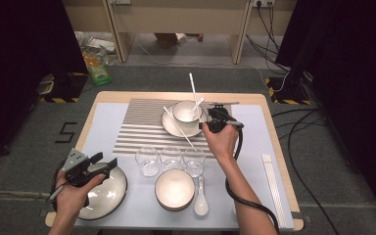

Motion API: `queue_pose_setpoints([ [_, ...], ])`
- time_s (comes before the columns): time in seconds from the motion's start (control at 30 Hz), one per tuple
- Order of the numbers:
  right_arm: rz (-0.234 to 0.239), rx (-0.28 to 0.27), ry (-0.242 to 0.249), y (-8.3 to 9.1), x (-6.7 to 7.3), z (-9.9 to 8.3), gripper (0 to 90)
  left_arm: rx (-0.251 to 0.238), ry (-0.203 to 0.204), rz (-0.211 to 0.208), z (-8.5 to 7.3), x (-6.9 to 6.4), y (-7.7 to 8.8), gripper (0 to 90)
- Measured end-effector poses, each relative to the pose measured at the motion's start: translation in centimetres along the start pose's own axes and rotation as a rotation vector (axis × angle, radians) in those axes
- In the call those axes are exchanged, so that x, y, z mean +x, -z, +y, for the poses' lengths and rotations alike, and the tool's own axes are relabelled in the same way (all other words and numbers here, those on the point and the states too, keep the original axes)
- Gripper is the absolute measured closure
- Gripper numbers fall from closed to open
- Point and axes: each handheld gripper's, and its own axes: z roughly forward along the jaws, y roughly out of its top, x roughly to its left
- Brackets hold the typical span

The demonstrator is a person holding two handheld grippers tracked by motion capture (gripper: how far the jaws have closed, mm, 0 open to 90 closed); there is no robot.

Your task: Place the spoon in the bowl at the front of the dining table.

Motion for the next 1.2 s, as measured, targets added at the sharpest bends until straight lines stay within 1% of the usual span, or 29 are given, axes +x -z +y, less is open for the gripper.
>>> queue_pose_setpoints([
  [0.03, -0.002, -0.001, 0.006, -0.03, -0.02, 0.00, 87.4, -0.005, 0.007, 0.000, 0.00, -0.05, -0.03, 34.7],
  [0.1, 0.000, 0.003, 0.001, 0.03, 0.03, -0.02, 87.4, -0.008, 0.006, -0.002, 0.03, -0.06, -0.03, 34.7],
  [0.23, 0.002, 0.003, 0.008, -0.05, 0.07, -0.04, 87.4, -0.008, 0.005, -0.003, 0.01, -0.10, -0.03, 34.7],
  [0.67, 0.010, -0.001, 0.009, -0.18, 0.24, -0.09, 87.4, -0.005, 0.003, -0.002, 0.00, -0.08, -0.01, 34.7],
  [0.7, 0.003, 0.003, 0.007, -0.18, 0.34, -0.08, 87.4, -0.008, 0.005, -0.004, 0.03, -0.13, -0.01, 34.8],
  [0.77, 0.010, 0.002, 0.009, -0.26, 0.38, -0.10, 87.4, -0.012, 0.003, -0.005, 0.05, -0.09, -0.03, 34.7],
  [0.93, 0.006, 0.003, 0.010, -0.32, 0.52, -0.11, 87.4, -0.006, 0.003, -0.001, 0.00, -0.09, -0.01, 34.8],
  [0.97, 0.011, 0.002, 0.012, -0.33, 0.54, -0.12, 87.4, -0.008, 0.005, -0.004, 0.03, -0.13, -0.01, 34.8],
  [1.07, 0.012, 0.003, 0.016, -0.39, 0.59, -0.11, 87.4, -0.006, -0.001, -0.005, 0.08, -0.13, 0.02, 34.8],
  [1.2, 0.010, 0.009, 0.012, -0.34, 0.73, -0.03, 87.4, -0.004, 0.002, -0.002, -0.01, -0.11, -0.02, 34.8],
])
